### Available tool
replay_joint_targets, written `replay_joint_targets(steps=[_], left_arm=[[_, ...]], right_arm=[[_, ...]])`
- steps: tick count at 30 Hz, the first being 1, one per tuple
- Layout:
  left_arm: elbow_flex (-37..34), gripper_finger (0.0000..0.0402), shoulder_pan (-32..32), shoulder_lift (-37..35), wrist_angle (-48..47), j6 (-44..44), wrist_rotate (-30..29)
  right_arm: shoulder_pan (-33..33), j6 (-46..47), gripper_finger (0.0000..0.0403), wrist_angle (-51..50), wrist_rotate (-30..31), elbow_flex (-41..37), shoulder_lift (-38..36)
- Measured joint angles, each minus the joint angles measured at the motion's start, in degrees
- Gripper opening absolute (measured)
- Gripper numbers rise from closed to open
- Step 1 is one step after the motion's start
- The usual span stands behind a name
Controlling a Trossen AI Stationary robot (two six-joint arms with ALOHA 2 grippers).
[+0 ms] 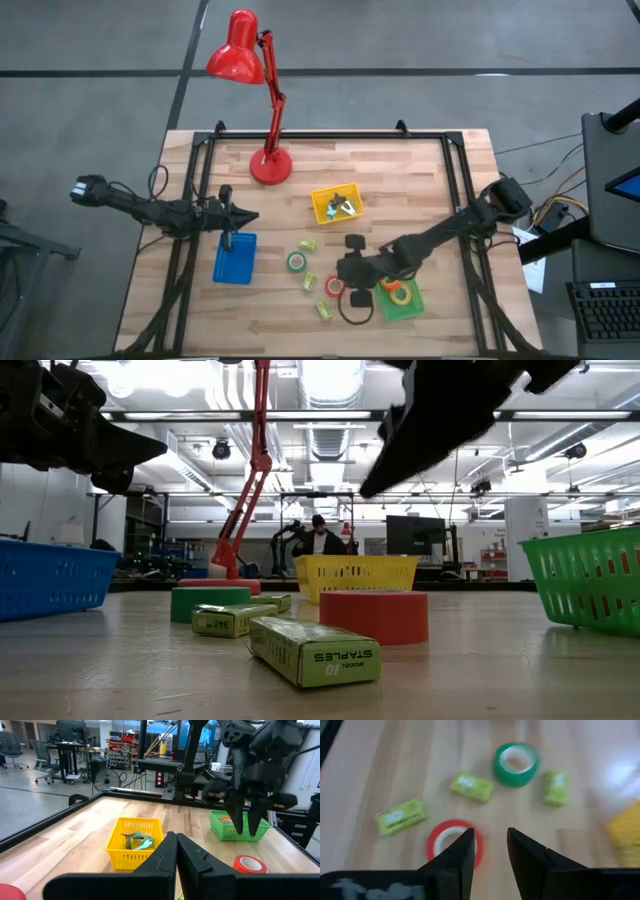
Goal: Pick and place Stapler, Stapler remover, tape
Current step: Put the red tape into the green bin
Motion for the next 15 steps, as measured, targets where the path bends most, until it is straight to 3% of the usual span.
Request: replay_joint_targets(steps=[5,15], left_arm=[[0.0,0.001,0.0,0.0,0.1,0.0,0.0],[0.0,0.001,0.0,0.1,-0.1,0.0,0.0]], right_arm=[[-1.6,0.7,0.0116,-0.3,-6.0,1.5,2.8],[-1.0,4.6,0.016,-0.6,-9.0,6.3,8.0]])
